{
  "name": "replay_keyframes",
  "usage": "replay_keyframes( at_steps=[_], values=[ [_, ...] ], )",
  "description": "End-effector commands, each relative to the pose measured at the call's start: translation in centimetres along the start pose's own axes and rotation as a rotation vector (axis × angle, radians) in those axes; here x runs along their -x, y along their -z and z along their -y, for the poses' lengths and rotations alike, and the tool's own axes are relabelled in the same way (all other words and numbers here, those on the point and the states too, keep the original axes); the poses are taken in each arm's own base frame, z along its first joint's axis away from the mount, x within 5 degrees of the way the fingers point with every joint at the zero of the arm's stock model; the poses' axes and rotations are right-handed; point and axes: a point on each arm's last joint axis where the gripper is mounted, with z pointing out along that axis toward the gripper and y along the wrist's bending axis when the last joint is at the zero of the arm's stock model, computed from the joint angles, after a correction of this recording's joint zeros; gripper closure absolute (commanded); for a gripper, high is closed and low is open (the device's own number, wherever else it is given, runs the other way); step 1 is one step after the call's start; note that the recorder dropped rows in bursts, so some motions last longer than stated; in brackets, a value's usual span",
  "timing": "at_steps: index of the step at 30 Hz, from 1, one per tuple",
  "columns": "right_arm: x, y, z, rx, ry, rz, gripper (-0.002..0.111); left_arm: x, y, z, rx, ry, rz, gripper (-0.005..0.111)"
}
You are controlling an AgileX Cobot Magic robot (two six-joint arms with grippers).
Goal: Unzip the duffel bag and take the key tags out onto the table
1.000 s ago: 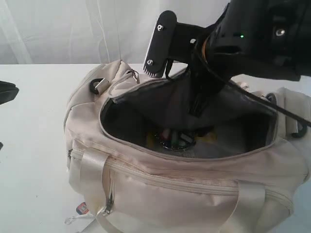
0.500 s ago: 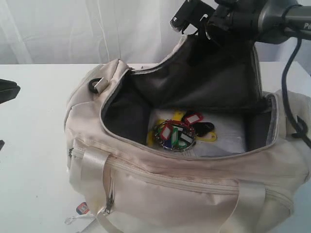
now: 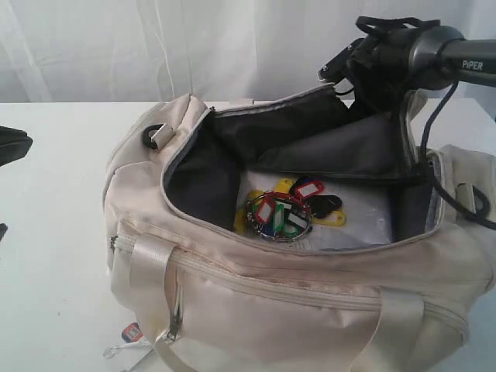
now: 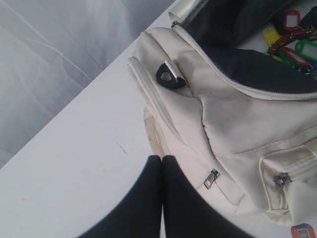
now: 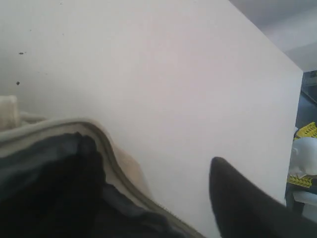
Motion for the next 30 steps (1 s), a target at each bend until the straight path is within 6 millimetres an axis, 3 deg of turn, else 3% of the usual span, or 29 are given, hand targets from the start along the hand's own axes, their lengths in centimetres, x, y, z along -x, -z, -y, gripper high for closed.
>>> replay_keyframes(
  at_steps=[1, 10, 15, 20, 23, 26, 28, 30],
  values=[
    [0.7, 1.6, 1.6, -0.038, -0.029, 0.035, 0.041, 0.0, 0.1, 0.2, -0.012, 0.034, 0.013, 0.106],
    [3.8, 9.7, 7.1, -0.129, -0.222, 0.277, 0.042, 0.0, 0.1, 0.2, -0.013, 0.036, 0.014, 0.106],
    [3.4, 12.5, 8.4, -0.101, -0.335, 0.254, 0.043, 0.0, 0.1, 0.2, -0.013, 0.033, 0.014, 0.106],
    [1.7, 13.9, 6.8, 0.133, -0.244, 0.074, 0.058, 0.0, 0.1, 0.2, -0.013, 0.033, 0.014, 0.106],
    [0.4, 15.7, 4.5, 0.437, -0.104, -0.049, 0.084, 0.0, 0.1, 0.2, -0.013, 0.033, 0.014, 0.106],
    [1.0, 18.1, 2.3, 0.755, -0.083, 0.064, 0.108, 0.0, 0.1, 0.2, -0.013, 0.033, 0.014, 0.106],
    [1.3, 19.4, 0.9, 0.89, -0.046, 0.127, 0.108, 0.0, 0.1, 0.2, -0.013, 0.033, 0.014, 0.106],
    [1.4, 19.8, -0.2, 0.905, -0.002, 0.133, 0.108, 0.0, 0.1, 0.2, -0.014, 0.035, 0.014, 0.106]
  ],
)
